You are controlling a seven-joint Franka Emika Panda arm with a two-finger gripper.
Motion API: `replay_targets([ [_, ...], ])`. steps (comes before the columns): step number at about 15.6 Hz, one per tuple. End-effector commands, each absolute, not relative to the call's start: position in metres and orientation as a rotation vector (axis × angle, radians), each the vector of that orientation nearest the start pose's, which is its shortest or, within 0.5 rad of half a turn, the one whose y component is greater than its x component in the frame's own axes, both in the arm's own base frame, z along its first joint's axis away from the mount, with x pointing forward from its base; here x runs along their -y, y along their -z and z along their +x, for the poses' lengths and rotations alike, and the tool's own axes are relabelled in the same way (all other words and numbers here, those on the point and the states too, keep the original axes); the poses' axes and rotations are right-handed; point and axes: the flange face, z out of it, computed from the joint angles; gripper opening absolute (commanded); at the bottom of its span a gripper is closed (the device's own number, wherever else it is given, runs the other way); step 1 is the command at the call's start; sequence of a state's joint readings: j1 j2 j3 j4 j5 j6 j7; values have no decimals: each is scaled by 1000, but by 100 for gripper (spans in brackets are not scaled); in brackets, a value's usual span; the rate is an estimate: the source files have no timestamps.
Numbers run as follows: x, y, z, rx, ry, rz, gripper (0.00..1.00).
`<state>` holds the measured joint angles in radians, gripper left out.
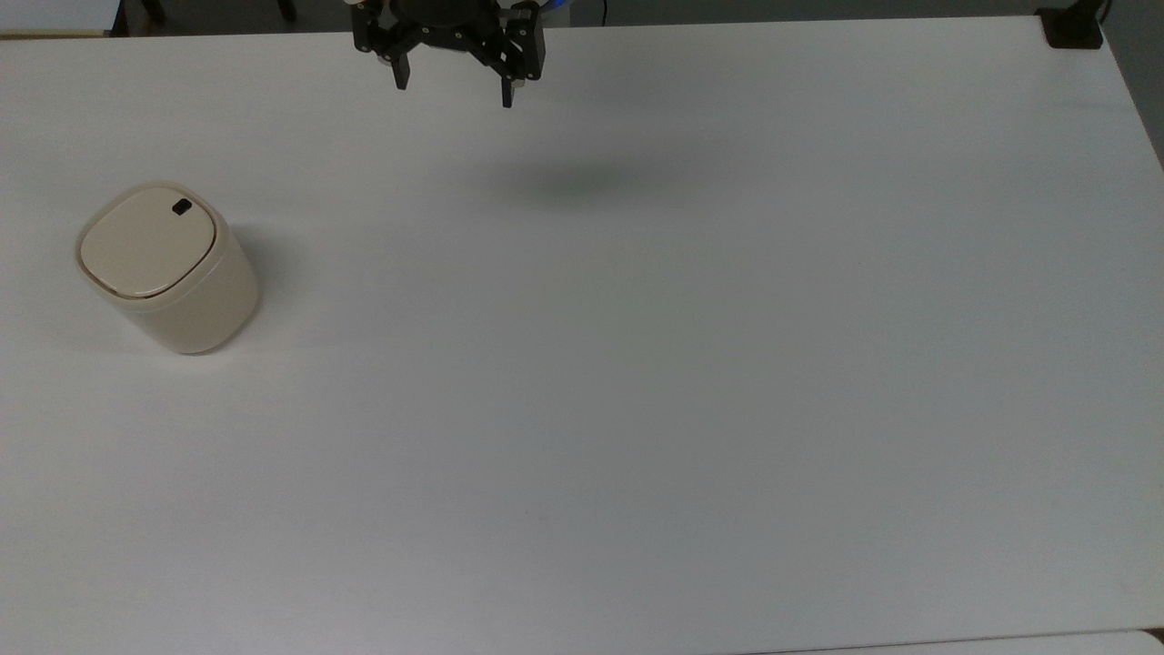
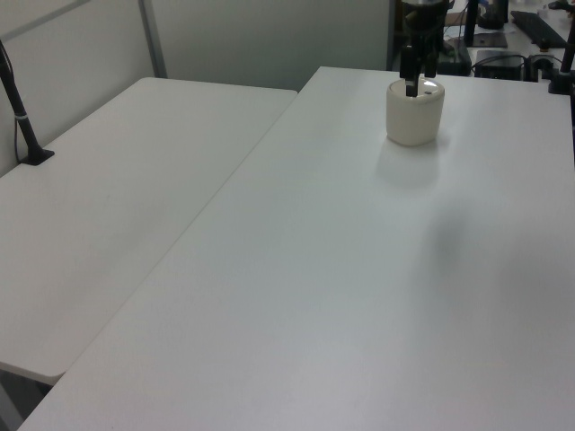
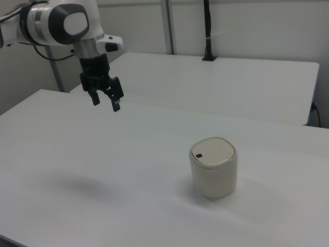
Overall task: Open the trash bin
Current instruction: 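Move the gripper over the cream trash bin and lower onto the lid tab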
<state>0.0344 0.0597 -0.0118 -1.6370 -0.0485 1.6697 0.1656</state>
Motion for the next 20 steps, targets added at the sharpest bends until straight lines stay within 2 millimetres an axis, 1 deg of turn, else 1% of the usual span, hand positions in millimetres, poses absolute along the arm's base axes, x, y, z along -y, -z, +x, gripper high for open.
replay_targets([
  [1,4,-580,569,-255,-37,-3170,100],
  [4,4,-582,570,-270,-26,-3169,100],
  [5,8,-582,570,-273,-22,-3167,100],
  [8,10,-583,570,-280,-20,-3166,100],
  [9,11,-582,571,-282,-22,-3166,96],
  [10,16,-583,571,-297,-18,-3162,84],
  [12,25,-585,571,-334,-12,-3147,53],
  [13,34,-596,573,-368,22,-3129,39],
  [15,57,-603,575,-448,44,-3088,22],
  [16,72,-603,575,-488,52,-3082,16],
  [17,90,-601,574,-538,53,-3076,13],
  [18,109,-596,575,-588,57,-3070,11],
  [20,142,-596,581,-679,178,-3059,11],
])
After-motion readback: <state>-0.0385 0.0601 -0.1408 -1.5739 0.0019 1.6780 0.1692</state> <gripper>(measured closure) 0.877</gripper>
